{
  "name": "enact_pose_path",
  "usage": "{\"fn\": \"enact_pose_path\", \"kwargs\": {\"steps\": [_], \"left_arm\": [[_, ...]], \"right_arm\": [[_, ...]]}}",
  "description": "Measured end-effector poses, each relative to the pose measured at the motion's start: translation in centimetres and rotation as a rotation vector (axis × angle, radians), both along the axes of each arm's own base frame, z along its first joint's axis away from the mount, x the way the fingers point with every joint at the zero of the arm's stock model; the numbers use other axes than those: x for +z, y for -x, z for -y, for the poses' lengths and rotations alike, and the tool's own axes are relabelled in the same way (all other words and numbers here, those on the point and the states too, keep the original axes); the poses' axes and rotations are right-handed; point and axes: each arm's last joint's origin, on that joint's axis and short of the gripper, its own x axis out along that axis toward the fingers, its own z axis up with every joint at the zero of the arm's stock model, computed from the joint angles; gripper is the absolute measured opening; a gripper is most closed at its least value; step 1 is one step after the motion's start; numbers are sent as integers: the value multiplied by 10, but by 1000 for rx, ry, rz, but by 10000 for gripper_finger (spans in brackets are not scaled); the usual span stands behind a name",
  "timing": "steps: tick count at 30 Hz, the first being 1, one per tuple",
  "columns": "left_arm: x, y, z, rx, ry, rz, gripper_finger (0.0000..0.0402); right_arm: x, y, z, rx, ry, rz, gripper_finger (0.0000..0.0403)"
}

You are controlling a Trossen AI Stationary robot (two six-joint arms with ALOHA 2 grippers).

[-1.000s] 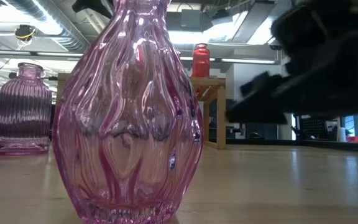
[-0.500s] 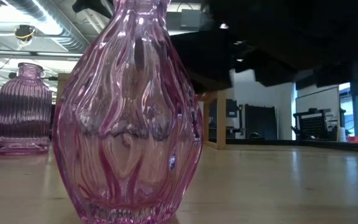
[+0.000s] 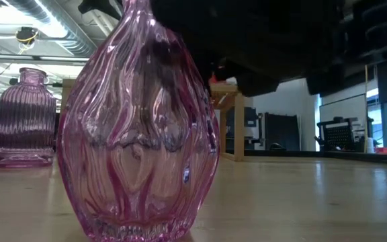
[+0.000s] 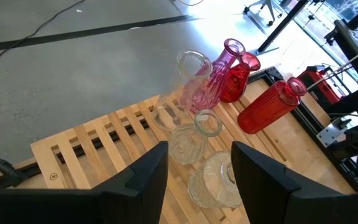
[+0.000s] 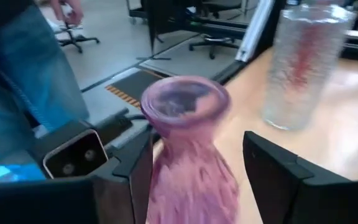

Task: Sort vases onto shelf
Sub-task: Put the pink vase on the shelf aligned with the other pink vase

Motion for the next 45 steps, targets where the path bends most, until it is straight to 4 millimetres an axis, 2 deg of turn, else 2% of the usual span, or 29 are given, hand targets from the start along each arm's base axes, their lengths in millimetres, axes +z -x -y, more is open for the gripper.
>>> {"fn": "enact_pose_path", "kwargs": {"steps": [6, 18, 22, 31, 36, 41, 45], "left_arm": [[0, 0, 0, 0, 0, 0, 169], [0, 0, 0, 0, 0, 0, 169], [0, 0, 0, 0, 0, 0, 169], [0, 0, 0, 0, 0, 0, 169], [0, 0, 0, 0, 0, 0, 169], [0, 0, 0, 0, 0, 0, 169], [0, 0, 0, 0, 0, 0, 169]], "right_arm": [[-7, -12, -6, 74, -80, 22, 198], [-8, -19, 3, -14, -86, 85, 192], [-8, -21, 5, -21, -78, 92, 158], [-4, -21, 6, -36, -85, 141, 47], [6, -24, 10, -114, -135, 224, 46], [16, -28, 23, -211, -204, 308, 73], [29, -35, 33, -331, -227, 376, 59]]}}
